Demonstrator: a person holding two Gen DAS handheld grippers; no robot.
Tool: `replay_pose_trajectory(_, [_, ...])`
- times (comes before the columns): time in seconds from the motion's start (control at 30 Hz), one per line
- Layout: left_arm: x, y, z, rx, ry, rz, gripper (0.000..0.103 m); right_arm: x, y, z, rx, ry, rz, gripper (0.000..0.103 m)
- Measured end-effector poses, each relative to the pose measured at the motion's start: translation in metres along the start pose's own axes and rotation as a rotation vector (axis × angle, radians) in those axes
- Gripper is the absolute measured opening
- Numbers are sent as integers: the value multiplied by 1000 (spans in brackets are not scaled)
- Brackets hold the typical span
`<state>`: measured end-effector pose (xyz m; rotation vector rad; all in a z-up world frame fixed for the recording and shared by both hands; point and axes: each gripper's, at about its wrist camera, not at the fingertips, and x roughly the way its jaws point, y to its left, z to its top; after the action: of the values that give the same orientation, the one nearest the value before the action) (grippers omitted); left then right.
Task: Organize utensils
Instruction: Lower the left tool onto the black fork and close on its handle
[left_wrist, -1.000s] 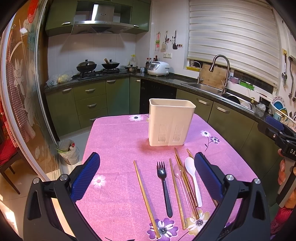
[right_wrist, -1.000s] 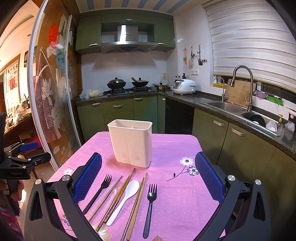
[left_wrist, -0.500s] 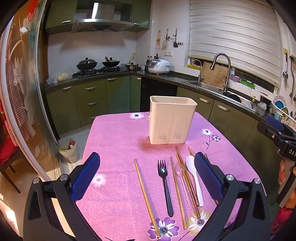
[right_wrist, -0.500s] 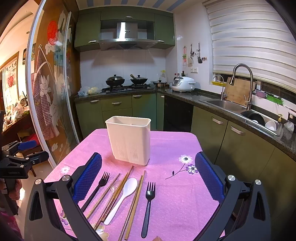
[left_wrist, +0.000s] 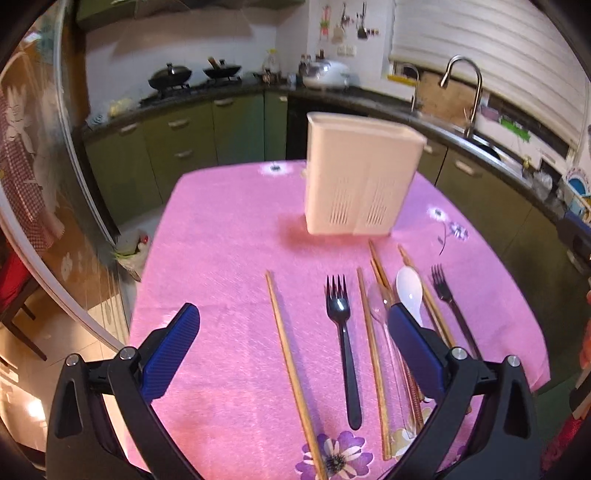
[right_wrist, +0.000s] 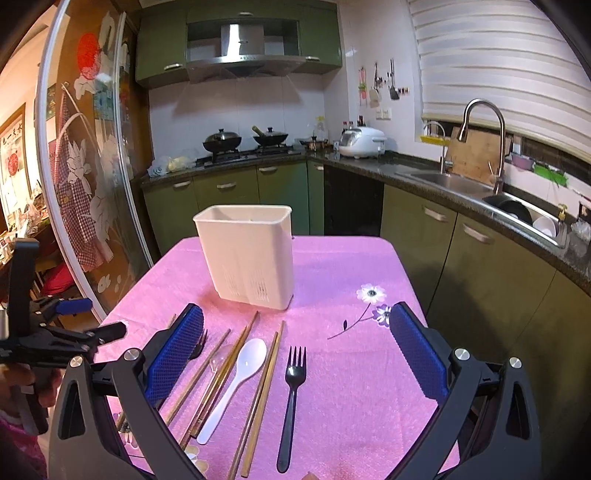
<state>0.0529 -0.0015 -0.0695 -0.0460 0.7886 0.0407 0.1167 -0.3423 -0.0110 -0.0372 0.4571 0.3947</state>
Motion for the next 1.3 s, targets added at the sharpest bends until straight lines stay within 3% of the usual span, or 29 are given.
replay_pose_trajectory(0.1, [17,-10,1,22,43,8,94,11,-4,-3,16,8,2,99])
replay_pose_trajectory(0.17, [29,-17,2,34,78,1,82,16,-7,-4,26,46,3,99])
replay_pose_trajectory(0.27, [47,-28,5,45,131,-10,73,26,-11,-7,37,68,6,99])
replay_pose_trajectory(0.5, [96,-51,5,70,234,-11,71,55,-27,-13,70,127,10,99])
replay_pose_trajectory(0.67, [119,-55,5,49,284,-11,57,71,-40,-16,90,161,4,99])
replay_pose_trajectory(0.73, [121,-54,6,37,280,-8,55,75,-43,-18,94,165,5,99])
replay_pose_trajectory(0.83, [126,-53,7,17,303,-3,35,77,-46,-21,88,175,4,99])
replay_pose_trajectory(1.07, [124,-52,5,20,311,-4,23,82,-41,-25,50,210,-8,99])
replay_pose_trajectory(1.3, [118,-53,-1,37,304,-12,20,78,-42,-24,42,217,-29,99])
